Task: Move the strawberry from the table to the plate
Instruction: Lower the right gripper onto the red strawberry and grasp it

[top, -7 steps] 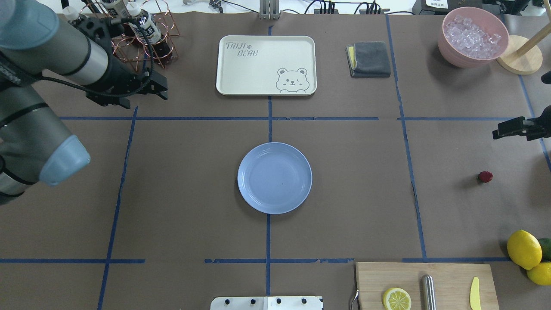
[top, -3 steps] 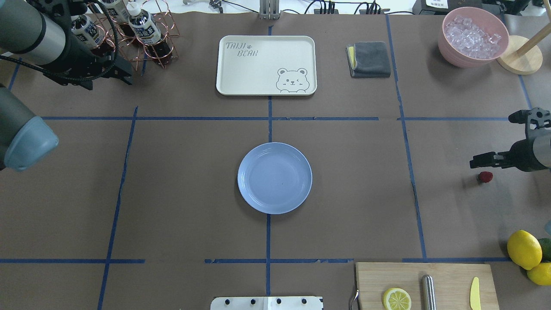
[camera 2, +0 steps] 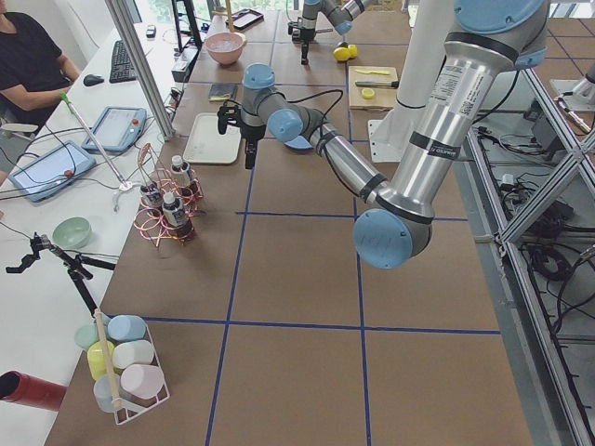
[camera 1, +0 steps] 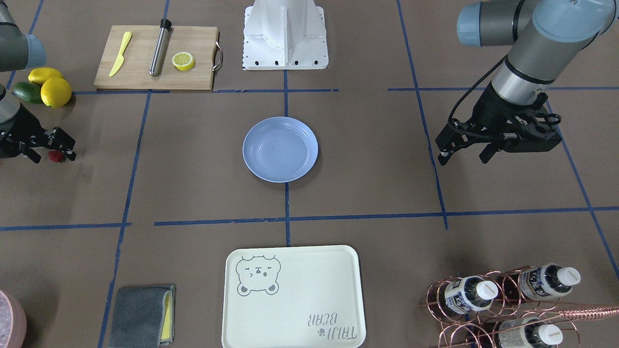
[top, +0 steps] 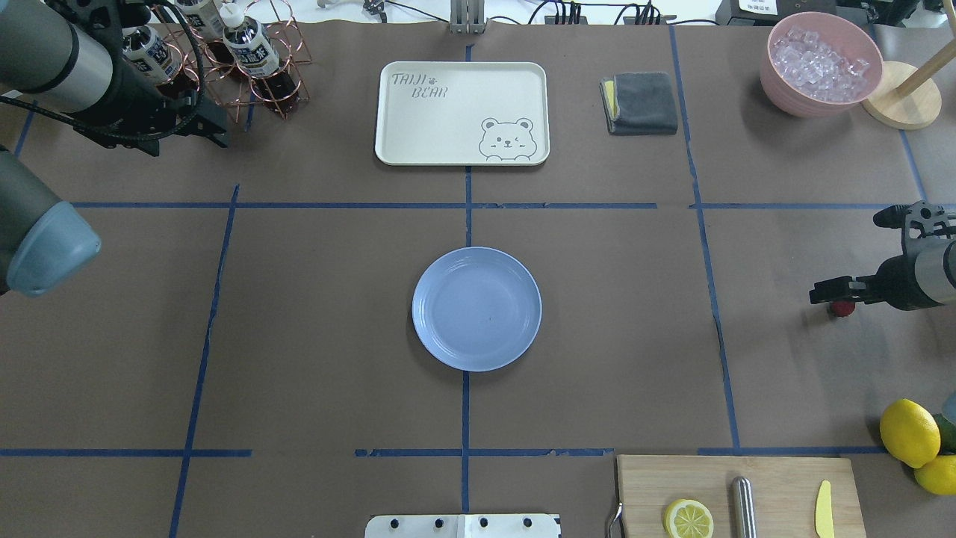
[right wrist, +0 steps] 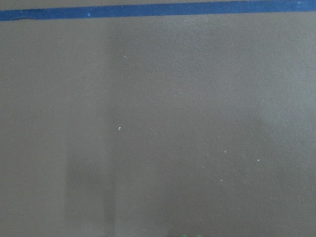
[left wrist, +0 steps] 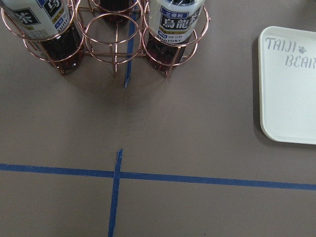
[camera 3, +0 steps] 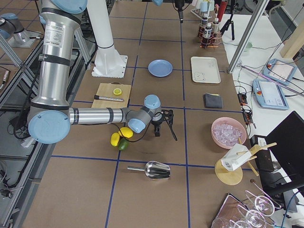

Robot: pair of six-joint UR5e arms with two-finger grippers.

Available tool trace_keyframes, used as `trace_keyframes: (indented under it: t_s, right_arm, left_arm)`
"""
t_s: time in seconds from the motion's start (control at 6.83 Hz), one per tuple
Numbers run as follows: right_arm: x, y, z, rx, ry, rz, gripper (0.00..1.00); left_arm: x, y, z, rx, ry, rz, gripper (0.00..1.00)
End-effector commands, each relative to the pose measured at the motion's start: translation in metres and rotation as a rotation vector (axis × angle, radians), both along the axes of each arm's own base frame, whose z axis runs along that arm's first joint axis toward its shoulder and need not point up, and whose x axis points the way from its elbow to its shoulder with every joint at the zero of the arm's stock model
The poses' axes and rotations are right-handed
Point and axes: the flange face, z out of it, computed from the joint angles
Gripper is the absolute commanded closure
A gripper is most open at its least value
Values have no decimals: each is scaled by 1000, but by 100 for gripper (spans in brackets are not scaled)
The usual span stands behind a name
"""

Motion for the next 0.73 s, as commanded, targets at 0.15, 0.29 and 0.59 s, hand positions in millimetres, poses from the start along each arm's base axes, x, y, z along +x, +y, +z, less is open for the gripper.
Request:
trace_keyframes:
  t_s: [0.15, 0.29, 0.59]
  right_arm:
    - [1, 2, 3, -11, 4, -4, 29]
    - [1, 2, 3, -11, 4, -4, 49]
    - [2, 1, 1, -7, 2, -2, 100]
  left_arm:
    - [1, -1, 2, -5, -1, 1, 0]
    - [1, -1, 2, -4, -2, 0, 0]
    - [2, -1, 1, -3, -1, 1, 0]
